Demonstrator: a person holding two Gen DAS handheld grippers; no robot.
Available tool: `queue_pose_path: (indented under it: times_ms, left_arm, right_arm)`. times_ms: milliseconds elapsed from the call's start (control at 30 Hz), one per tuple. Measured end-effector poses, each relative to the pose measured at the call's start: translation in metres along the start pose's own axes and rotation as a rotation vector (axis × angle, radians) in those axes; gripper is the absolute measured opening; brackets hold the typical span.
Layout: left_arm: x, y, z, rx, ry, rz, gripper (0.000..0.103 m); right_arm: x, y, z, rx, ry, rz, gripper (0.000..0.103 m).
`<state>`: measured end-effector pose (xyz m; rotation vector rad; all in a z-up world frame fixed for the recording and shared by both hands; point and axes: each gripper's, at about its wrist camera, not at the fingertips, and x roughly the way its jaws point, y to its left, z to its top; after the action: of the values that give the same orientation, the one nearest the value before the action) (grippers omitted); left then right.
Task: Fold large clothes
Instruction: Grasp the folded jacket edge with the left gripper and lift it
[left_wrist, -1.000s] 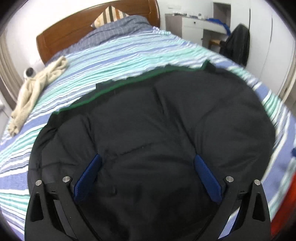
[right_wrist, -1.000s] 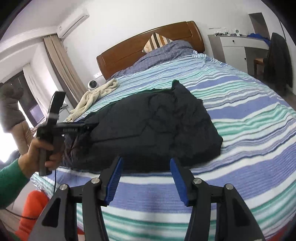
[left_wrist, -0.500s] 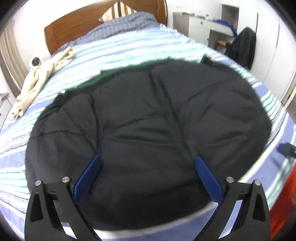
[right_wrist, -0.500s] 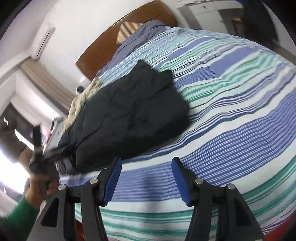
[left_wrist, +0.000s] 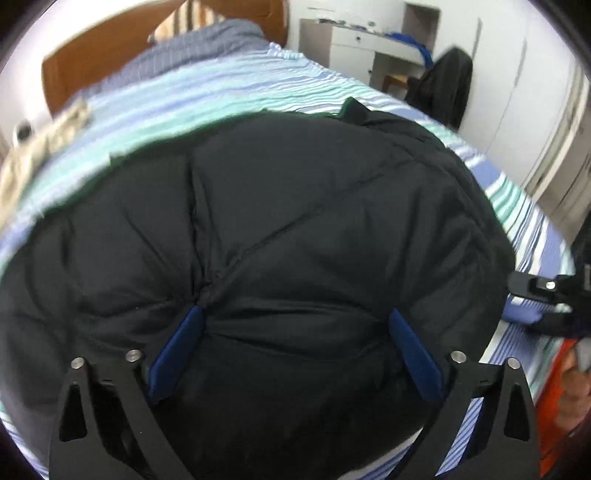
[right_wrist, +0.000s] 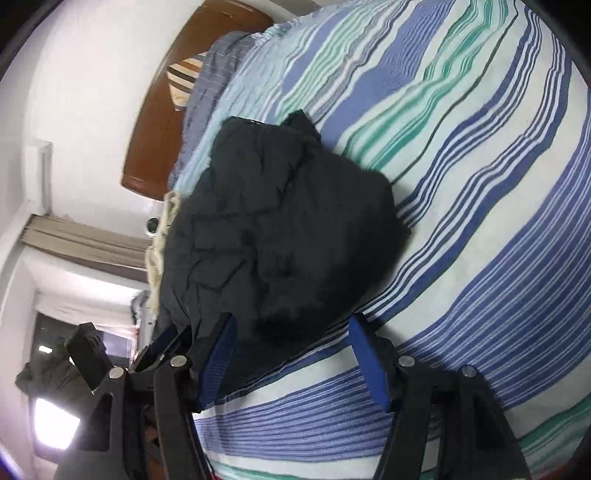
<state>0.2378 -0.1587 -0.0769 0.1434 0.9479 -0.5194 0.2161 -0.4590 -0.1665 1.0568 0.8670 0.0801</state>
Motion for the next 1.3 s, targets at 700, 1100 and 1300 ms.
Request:
queue_pose_path:
  times_ms: [700, 1100, 1300]
  left_arm:
    - [-0.102, 0.034, 0.071, -0.061, 0.021, -0.062, 0.094]
    - [-0.14, -0.04, 0.176, 0.295, 0.251, -0.16, 0.098]
    - [-0.114, -0.039, 0.145, 0.419, 0.316, 0.156, 0.058]
  right_arm:
    - [-0.031, 0.148, -0.047, -0.596, -0.33, 0.014, 0.022]
    - [-0.016, 0.269, -0.149, -1.275, -0.366, -0.097, 0.022]
    - [-0.002, 0.288, -0.18, -1.443, -0.355, -0.116, 0.022]
